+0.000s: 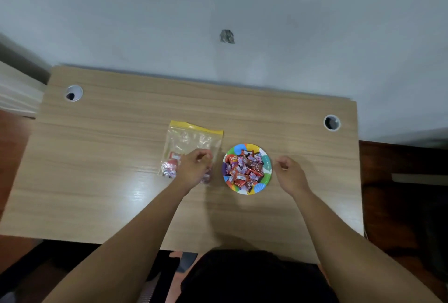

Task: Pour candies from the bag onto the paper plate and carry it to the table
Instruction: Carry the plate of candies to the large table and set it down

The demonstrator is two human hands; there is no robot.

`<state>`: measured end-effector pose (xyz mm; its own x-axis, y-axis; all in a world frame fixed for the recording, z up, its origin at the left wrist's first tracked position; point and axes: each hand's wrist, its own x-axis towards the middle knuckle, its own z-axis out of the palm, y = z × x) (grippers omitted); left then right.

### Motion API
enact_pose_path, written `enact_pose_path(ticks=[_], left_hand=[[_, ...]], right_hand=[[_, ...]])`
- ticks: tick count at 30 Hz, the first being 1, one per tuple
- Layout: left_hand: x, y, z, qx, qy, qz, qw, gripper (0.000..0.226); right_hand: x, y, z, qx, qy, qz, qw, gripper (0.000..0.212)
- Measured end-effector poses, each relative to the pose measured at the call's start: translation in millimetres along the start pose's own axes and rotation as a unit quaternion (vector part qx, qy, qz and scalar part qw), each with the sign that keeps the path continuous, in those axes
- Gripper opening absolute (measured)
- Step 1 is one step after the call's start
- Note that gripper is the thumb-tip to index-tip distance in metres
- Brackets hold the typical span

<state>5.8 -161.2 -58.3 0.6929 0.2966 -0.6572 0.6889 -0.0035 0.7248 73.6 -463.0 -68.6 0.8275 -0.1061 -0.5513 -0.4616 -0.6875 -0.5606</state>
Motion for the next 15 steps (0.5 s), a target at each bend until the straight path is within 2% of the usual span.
enact_pose_path(ticks=[5, 9, 12, 15], left_hand=[[10.0, -6.3, 24.7, 0.105, -0.034, -0.032, 0.993, 0.031], [16.8, -9.1, 38.6, 0.114, -0.053, -0.054, 0.991, 0.032], [18.5, -9.3, 47.0, 0.121, -0.046, -0.063, 0.990, 0.030], [20.9, -13.6, 51.1, 0.140, -0.046, -0.066, 0.987, 0.018]], right_hand=[[0.1, 20.8, 13.6, 0.011, -0.022, 0.045, 0.999, 0.022], [0.4, 26.0, 20.7, 0.010, -0.037, 0.052, 0.998, 0.023], [2.6, 30.7, 23.6, 0.000, -0.029, 0.052, 0.998, 0.022], [3.8, 33.8, 25.8, -0.007, -0.032, 0.056, 0.998, 0.022]])
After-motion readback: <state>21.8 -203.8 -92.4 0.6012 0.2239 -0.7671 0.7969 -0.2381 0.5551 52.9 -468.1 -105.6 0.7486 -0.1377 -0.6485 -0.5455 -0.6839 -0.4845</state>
